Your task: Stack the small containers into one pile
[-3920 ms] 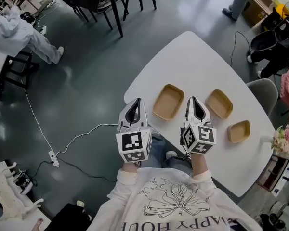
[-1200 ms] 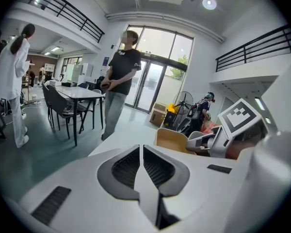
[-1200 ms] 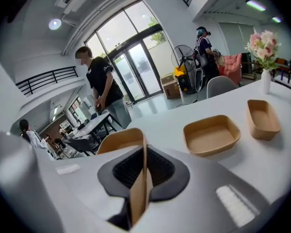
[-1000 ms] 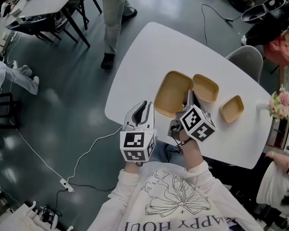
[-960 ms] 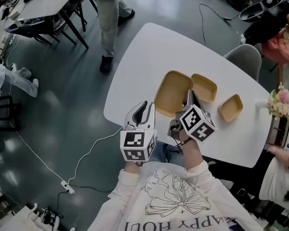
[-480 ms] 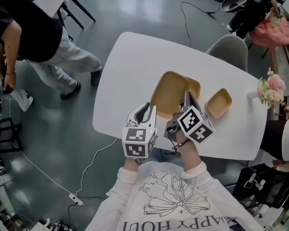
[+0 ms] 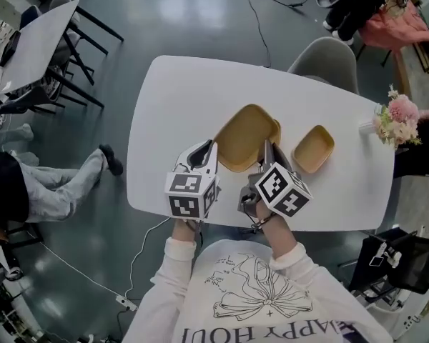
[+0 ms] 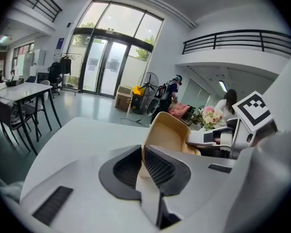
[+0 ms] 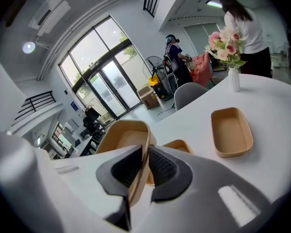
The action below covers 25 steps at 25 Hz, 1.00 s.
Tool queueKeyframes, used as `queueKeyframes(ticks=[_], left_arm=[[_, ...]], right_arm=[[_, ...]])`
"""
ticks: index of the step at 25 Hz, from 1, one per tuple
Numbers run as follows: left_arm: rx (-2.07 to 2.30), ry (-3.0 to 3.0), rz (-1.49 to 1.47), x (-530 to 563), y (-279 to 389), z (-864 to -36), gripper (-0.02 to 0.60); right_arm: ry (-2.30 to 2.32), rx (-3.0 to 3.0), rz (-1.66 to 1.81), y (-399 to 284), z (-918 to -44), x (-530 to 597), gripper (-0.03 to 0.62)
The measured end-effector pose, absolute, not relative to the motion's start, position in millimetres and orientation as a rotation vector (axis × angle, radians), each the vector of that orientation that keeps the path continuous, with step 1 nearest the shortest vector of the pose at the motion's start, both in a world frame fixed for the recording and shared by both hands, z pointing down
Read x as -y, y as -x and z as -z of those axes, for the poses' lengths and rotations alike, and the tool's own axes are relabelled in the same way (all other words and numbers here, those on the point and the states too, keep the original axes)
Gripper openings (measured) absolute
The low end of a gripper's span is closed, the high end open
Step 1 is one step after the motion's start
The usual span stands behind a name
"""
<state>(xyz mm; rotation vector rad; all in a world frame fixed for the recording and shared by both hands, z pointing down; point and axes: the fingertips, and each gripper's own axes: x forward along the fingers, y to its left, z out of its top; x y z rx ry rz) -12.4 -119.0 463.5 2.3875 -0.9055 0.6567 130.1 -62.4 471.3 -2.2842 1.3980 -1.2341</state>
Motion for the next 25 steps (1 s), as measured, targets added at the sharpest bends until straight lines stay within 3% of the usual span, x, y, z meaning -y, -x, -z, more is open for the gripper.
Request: queueKeyframes(ticks=[10,25], left_arm=[[0.635,-2.515,-0.906,139,-47,-489,0.026],[0.294,-2.572,-1.289,165,-94,-540,0.026]], right_arm=[[2.260,-1.144,1.414,-162,-507,44,0.064],[2.085,-0.874,1.680,-158,-562,37,0.071]])
